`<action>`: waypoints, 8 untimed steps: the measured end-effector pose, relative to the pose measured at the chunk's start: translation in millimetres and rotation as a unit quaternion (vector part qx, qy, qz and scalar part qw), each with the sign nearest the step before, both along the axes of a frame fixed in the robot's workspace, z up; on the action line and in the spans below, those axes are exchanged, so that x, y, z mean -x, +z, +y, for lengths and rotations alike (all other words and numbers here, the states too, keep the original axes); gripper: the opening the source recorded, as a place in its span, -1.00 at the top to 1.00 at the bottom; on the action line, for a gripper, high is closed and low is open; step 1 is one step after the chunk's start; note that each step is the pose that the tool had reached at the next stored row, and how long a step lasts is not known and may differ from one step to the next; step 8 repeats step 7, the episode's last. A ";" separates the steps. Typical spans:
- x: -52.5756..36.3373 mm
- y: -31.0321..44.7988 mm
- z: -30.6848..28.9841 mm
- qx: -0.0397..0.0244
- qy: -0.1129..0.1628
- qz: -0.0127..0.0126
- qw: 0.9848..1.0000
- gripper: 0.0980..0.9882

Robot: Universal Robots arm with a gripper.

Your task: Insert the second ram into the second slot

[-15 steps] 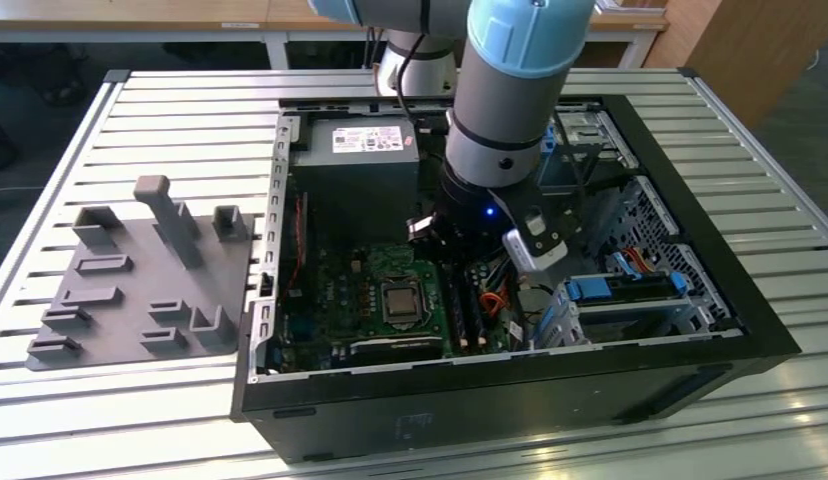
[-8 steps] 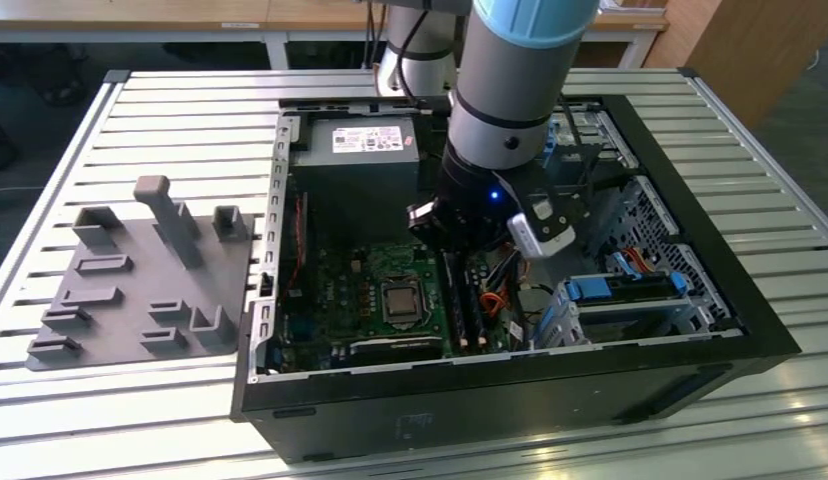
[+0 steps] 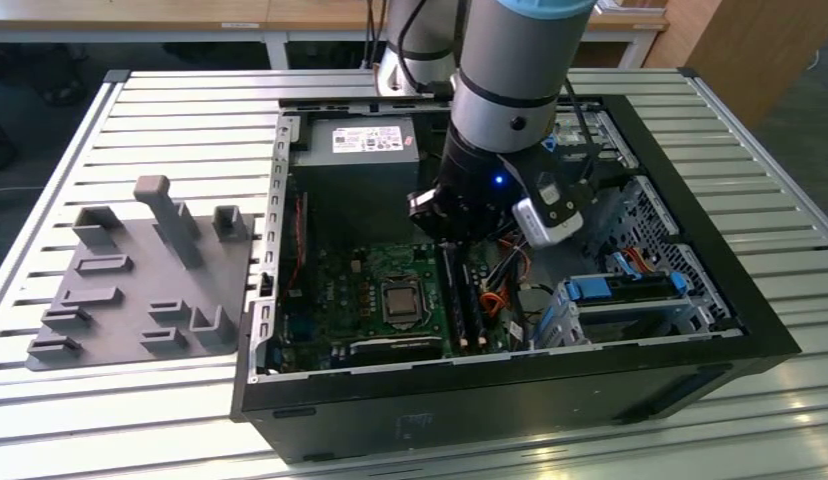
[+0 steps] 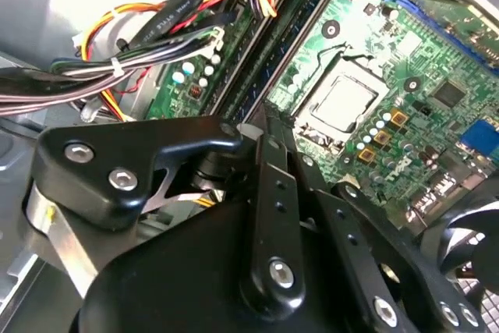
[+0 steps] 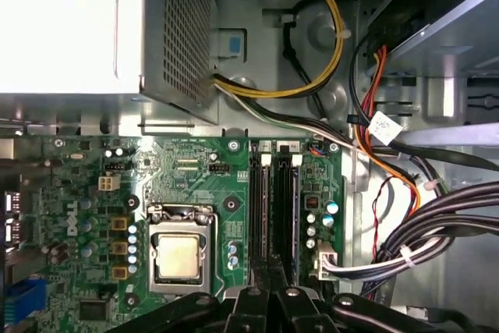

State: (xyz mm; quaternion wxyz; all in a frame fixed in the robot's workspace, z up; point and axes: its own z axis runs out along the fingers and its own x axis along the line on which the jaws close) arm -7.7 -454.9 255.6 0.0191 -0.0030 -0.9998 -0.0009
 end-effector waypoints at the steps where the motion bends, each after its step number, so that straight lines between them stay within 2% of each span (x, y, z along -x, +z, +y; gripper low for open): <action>1: 0.0 0.0 0.0 0.000 0.000 0.000 1.000 0.98; 8: 0.0 0.2 0.0 0.000 0.000 0.000 1.000 0.98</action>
